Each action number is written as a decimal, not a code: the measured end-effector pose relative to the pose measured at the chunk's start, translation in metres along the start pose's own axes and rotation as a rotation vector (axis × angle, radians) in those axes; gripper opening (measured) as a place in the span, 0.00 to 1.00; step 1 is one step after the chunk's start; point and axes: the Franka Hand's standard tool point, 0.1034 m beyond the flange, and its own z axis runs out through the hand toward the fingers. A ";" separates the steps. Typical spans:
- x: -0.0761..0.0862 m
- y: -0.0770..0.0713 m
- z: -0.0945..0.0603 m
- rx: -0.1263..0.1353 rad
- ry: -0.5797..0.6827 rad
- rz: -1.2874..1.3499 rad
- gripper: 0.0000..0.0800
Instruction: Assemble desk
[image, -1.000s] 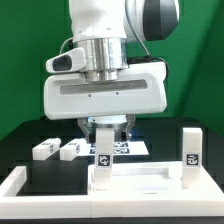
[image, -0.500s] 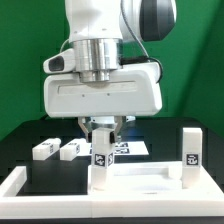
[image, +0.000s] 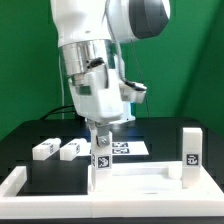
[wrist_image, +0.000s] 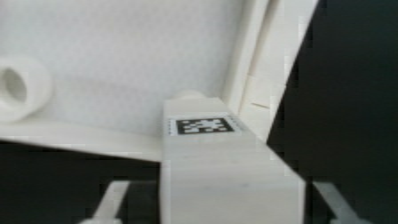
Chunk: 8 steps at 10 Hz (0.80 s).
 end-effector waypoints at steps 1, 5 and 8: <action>-0.002 0.001 0.000 -0.004 -0.002 -0.011 0.38; -0.007 0.004 0.002 -0.030 0.013 -0.542 0.78; -0.004 0.005 0.003 -0.038 0.007 -0.800 0.81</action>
Offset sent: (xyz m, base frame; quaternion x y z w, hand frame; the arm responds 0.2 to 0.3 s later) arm -0.0213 0.0150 0.0031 -0.0563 0.0546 -0.3824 0.9207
